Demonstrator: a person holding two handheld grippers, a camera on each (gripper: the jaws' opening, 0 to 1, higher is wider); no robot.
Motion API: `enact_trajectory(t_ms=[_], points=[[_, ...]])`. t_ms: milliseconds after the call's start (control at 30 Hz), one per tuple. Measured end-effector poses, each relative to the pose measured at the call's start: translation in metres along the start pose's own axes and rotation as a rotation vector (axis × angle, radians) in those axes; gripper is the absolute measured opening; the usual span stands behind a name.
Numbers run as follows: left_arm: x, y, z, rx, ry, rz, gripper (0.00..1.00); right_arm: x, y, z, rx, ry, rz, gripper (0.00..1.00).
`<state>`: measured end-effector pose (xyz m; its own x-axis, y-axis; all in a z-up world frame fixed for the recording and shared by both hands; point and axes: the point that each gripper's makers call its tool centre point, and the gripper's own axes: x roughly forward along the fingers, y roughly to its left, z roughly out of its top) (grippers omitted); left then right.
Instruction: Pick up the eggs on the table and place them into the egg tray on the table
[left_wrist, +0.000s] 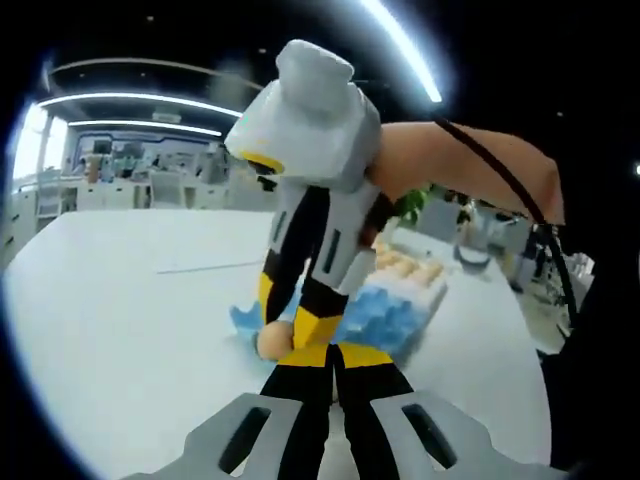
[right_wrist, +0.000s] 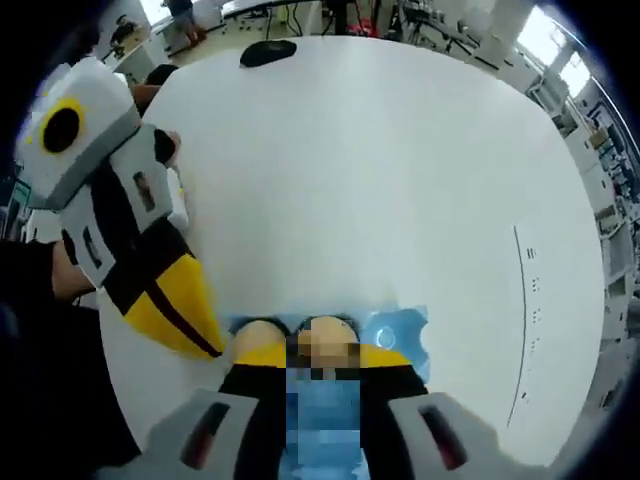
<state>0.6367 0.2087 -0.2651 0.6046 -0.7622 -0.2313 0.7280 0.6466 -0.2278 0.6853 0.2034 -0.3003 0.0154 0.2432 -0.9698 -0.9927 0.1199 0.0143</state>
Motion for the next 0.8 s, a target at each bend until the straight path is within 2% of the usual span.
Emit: enact_trajectory(t_ms=[300, 367, 533, 800], points=[[0.000, -0.001, -0.002, 0.004, 0.006, 0.003, 0.00, -0.018, 0.001, -0.024, 0.011, -0.004, -0.032, 0.27], [0.001, -0.002, -0.003, 0.008, 0.011, 0.004, 0.00, -0.021, -0.011, -0.024, 0.019, -0.008, -0.038, 0.27], [0.002, -0.004, -0.004, 0.011, 0.015, 0.005, 0.00, -0.030, -0.019, -0.038, 0.040, -0.003, -0.051, 0.27], [0.001, -0.003, -0.005, 0.007, 0.015, 0.005, 0.00, -0.041, -0.032, -0.072, 0.090, 0.006, -0.077, 0.27]])
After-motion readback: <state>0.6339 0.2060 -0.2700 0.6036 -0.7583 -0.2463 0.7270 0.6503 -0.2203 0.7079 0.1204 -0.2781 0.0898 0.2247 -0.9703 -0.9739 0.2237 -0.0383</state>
